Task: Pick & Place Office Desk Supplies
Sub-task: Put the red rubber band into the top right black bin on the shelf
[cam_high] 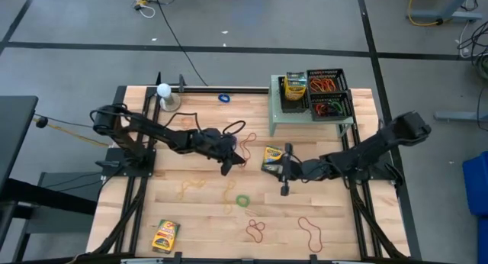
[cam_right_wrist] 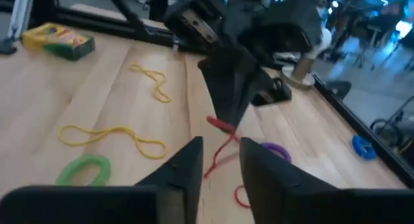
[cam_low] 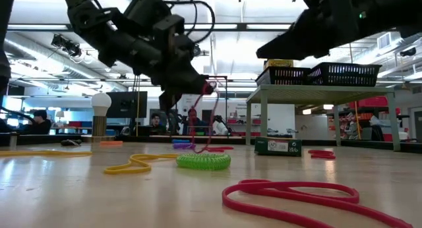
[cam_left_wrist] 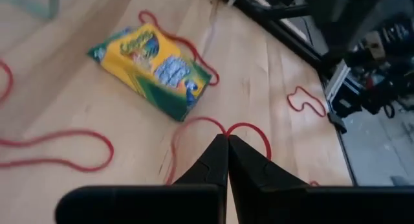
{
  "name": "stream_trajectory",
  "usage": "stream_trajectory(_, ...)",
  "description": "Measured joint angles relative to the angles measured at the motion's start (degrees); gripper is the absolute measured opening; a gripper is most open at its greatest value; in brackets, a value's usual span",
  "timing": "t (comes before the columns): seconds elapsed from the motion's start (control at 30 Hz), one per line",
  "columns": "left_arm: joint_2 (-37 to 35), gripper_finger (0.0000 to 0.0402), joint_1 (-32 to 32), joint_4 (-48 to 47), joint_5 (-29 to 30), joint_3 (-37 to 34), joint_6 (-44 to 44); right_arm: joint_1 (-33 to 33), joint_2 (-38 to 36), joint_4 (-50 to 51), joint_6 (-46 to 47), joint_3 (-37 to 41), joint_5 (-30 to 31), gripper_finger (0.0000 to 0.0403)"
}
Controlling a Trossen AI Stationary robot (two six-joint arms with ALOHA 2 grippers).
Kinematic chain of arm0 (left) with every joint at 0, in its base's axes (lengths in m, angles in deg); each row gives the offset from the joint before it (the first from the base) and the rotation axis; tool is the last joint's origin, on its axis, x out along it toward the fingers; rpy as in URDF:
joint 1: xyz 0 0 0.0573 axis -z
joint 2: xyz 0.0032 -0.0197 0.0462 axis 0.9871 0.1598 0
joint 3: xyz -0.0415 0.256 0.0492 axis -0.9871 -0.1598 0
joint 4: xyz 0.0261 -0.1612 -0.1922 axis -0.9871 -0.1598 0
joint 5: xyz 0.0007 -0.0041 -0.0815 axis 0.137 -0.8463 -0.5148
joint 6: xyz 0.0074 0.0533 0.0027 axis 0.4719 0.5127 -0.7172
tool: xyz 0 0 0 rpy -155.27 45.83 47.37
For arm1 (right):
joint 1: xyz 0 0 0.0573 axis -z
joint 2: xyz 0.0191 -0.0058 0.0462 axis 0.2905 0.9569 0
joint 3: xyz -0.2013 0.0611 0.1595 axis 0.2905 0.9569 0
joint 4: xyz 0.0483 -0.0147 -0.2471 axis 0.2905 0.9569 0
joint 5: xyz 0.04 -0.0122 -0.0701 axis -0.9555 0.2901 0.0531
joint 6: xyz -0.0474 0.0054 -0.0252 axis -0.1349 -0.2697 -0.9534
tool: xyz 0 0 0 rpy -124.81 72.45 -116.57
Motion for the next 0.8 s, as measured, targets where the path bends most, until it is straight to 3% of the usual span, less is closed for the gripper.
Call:
stream_trajectory(0.33, 6.2, 0.0008, 0.0, 5.2, -0.9, 0.3, -10.0, 2.5, 12.2, -2.4, -5.5, -5.5, 0.1, 0.0137)
stream_trajectory(0.53, 9.1, 0.0008, 0.4, 5.4, -3.4, 2.8, -9.7, 2.6, 19.0, 3.1, -8.4, -12.3, -0.1, 0.0137)
stream_trajectory(0.8, 10.1, 0.0008, 0.5, 4.9, -4.7, 4.3, -8.2, 2.8, 20.2, 9.5, -8.5, -15.1, 0.5, 0.0123)
